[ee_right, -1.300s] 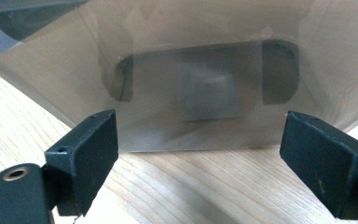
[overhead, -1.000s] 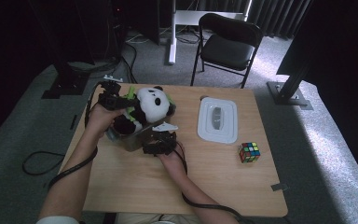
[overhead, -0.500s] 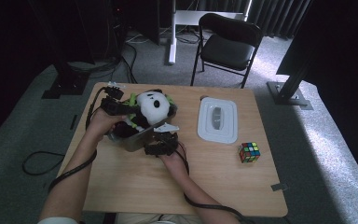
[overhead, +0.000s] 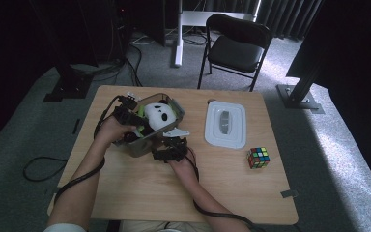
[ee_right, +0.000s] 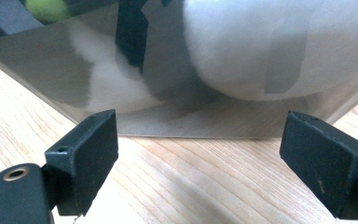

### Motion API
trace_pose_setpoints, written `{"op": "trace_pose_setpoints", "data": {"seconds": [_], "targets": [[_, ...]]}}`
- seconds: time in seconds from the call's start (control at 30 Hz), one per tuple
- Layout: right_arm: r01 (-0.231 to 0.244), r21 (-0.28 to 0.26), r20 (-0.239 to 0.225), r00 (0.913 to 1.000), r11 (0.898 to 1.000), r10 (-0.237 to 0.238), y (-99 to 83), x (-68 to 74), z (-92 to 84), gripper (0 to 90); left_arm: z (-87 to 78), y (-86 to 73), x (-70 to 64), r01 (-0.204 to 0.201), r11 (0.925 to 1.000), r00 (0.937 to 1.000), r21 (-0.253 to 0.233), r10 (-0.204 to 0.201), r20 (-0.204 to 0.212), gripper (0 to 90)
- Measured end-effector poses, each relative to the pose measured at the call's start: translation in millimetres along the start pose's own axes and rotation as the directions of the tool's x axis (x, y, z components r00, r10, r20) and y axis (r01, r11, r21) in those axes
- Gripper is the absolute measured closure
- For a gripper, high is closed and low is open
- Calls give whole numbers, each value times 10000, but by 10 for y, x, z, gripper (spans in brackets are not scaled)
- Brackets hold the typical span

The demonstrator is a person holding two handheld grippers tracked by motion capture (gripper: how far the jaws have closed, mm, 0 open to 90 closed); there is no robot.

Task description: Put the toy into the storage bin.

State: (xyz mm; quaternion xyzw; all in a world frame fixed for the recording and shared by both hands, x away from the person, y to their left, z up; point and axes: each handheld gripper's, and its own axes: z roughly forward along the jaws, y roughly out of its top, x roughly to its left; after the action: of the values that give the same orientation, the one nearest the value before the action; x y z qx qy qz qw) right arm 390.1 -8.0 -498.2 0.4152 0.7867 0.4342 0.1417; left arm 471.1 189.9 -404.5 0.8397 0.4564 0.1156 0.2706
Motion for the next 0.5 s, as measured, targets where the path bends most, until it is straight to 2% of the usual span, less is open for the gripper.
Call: {"op": "trace_pose_setpoints", "data": {"seconds": [0.1,0.17,0.27,0.4,0.5], "targets": [[65,32,-46,10000,10000,-65,-1,-1,3,111,-16,-13,20,5,9998,9999,-182,-2,145,450],[117,26,-51,9999,9999,-117,-1,0,0,111,-42,-32,56,323,9986,9987,-421,-305,416,433],[214,21,-80,9997,9998,-213,1,-8,-11,111,-102,-66,103,476,9956,9972,-801,-427,619,431],[168,-53,-66,9998,9998,-168,4,-31,-37,111,-194,-108,156,363,9922,9958,-1190,-259,882,375],[100,-64,-154,9998,9999,-101,5,-45,-48,112,-247,-139,194,431,9901,9911,-1338,-254,1309,321]]}}
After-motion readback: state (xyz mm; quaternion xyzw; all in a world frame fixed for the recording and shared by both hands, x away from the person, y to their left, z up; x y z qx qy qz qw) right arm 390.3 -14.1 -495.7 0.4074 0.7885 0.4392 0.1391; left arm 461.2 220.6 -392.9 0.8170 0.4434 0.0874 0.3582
